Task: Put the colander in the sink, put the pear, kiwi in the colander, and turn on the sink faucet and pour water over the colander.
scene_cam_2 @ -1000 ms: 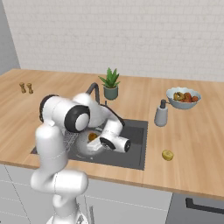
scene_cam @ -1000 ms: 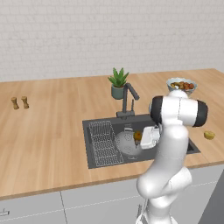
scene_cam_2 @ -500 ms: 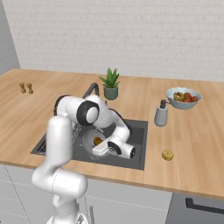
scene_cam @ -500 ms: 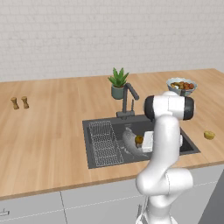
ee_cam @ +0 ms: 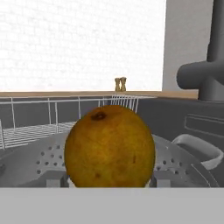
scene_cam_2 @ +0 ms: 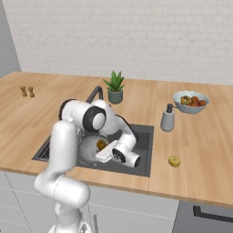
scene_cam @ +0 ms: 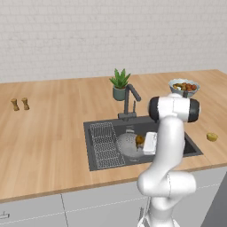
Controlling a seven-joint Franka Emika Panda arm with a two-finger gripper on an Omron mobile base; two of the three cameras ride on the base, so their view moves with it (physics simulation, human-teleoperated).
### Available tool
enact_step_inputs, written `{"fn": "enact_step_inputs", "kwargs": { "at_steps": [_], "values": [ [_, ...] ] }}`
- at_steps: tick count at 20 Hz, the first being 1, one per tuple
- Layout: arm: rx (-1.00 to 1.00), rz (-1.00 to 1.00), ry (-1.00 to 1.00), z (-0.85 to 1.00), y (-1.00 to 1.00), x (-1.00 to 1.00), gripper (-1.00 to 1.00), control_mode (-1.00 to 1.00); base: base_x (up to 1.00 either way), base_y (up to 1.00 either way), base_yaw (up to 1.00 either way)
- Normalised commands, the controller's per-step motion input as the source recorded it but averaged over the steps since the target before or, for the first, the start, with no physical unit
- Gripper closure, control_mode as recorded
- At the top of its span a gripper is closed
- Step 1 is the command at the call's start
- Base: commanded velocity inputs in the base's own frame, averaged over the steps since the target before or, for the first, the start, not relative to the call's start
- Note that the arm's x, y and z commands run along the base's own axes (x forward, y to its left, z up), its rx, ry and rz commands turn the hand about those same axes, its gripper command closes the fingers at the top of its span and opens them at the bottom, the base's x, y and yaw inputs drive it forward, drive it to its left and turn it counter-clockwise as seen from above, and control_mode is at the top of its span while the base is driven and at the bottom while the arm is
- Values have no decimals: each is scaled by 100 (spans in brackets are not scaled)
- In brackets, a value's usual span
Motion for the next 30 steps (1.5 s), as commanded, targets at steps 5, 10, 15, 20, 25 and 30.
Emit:
{"fn": "enact_step_inputs", "kwargs": {
  "at_steps": [5,10,15,20,25,30],
  "values": [
    [-9,-1,0,58,25,-8,-100,-100,0,0,0],
    [-10,0,-1,90,9,-11,-100,-100,0,0,0],
    [-1,0,-16,100,0,-55,-100,-100,0,0,0],
    [-3,-3,-15,100,-18,-81,-100,-100,0,0,0],
    [-4,-6,-26,100,-44,-64,-100,-100,0,0,0],
    [-12,-9,-23,100,-51,-60,-100,-100,0,0,0]
  ]
}}
